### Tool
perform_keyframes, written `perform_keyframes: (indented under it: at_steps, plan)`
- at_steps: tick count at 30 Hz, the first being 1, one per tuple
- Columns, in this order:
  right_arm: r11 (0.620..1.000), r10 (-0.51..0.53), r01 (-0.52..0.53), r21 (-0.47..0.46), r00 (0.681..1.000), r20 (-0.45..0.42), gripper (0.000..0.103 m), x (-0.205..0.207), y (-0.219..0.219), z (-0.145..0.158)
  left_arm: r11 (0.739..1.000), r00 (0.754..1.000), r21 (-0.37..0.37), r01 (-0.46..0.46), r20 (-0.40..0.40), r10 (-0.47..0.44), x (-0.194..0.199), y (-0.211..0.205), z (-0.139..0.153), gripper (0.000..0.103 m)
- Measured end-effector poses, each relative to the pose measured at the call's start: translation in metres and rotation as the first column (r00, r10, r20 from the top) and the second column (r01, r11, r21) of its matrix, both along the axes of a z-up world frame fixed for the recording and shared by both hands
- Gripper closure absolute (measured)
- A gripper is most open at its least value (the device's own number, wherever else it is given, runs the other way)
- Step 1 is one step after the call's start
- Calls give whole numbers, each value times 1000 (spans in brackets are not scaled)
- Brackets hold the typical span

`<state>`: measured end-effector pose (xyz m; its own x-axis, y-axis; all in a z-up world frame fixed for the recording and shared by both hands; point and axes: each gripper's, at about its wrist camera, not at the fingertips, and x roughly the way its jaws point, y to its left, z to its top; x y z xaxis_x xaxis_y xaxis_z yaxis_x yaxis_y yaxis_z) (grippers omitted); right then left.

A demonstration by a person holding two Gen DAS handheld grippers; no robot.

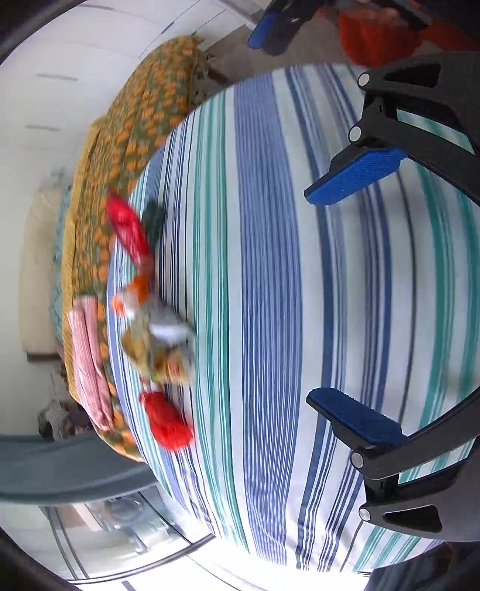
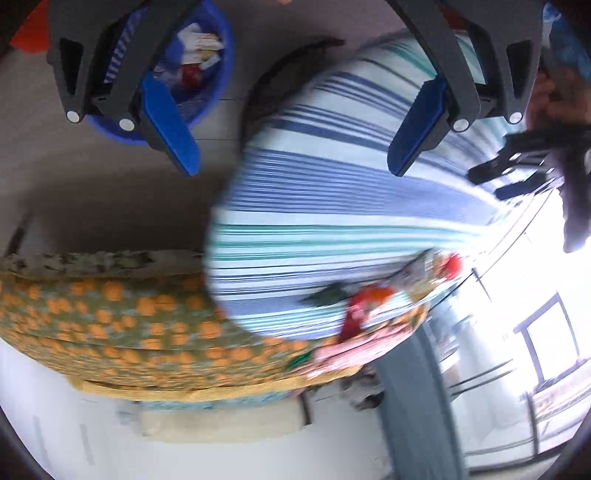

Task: Collect trash
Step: 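Move both tools back over the table toward the snack wrappers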

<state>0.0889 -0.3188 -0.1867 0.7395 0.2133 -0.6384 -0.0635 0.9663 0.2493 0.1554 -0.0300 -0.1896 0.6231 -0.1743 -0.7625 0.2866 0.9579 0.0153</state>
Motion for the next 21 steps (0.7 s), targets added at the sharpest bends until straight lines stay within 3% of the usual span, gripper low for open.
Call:
perform_keyframes:
  at_steps: [3,7,10,14,19,21]
  plan:
    - [995,98,-99,-13,995,-25,5,22,44,3,999,999,-22,-42,-13,41,27,31,1,5]
    - [987,154,-156,-22,986,-70,5,49,83,-4,996,999,-72,-52,-15,51,75,45,6,6]
    - [985,172,-174,-9,981,-87,5,53,99,-7,997,999,-67,-43,-9,42,107,40,7,16]
    - [981,193,-193,8,977,-89,5,38,101,-7,998,999,-46,-52,-17,51,137,35,2,26]
    - [982,184,-186,-16,978,-97,5,21,98,-9,997,998,-56,-45,-49,43,158,32,-5,27]
    - [984,177,-179,-13,980,-91,5,19,96,-8,998,998,-56,-40,-47,37,161,30,-5,35]
